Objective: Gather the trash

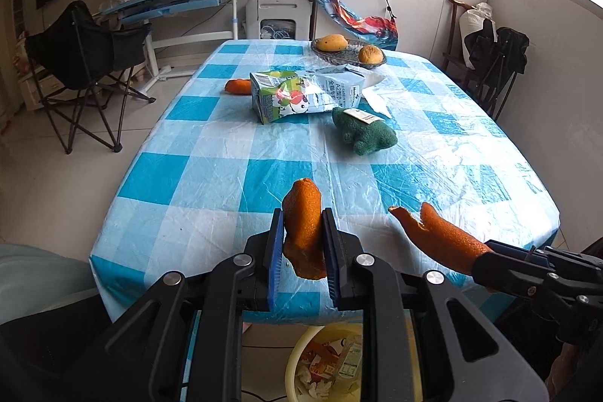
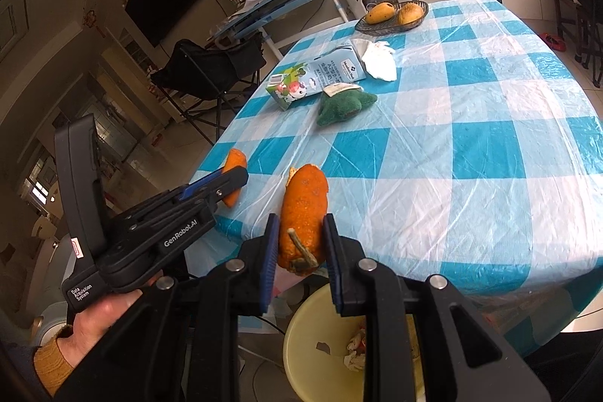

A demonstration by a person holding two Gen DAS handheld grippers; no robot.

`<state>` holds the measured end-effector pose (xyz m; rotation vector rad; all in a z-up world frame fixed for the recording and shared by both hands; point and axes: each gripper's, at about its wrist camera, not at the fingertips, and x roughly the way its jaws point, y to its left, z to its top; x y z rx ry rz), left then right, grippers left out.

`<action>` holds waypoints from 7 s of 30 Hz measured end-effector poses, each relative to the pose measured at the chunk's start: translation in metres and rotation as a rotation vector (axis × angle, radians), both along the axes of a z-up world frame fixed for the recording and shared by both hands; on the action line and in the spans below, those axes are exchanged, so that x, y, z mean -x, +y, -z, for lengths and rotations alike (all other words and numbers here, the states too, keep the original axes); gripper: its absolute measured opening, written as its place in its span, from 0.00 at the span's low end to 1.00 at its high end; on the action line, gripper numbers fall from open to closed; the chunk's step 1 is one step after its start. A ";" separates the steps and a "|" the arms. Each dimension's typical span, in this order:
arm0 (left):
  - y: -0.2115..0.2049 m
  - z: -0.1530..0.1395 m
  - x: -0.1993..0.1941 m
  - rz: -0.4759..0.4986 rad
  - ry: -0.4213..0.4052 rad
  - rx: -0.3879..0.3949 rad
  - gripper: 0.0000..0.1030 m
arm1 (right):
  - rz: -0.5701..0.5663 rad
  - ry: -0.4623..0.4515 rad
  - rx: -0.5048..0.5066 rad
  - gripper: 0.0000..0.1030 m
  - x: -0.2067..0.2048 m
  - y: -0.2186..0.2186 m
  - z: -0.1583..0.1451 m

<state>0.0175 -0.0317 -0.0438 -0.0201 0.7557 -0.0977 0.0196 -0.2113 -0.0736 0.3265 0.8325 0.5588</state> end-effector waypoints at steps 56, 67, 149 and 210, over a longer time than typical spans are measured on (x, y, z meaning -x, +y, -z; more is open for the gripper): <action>-0.006 -0.020 0.068 0.058 -0.067 0.028 0.63 | 0.131 -0.385 0.099 0.93 0.094 -0.020 -0.053; 0.025 -0.044 0.033 -0.027 -0.115 0.065 0.66 | 0.072 -0.070 0.213 0.91 0.037 -0.015 -0.026; 0.003 -0.006 -0.056 0.134 0.132 0.114 0.79 | 0.066 -0.028 0.304 0.93 -0.063 0.011 0.009; 0.035 0.006 -0.060 -0.122 0.126 0.055 0.65 | 0.059 -0.073 0.386 0.93 -0.081 0.032 0.016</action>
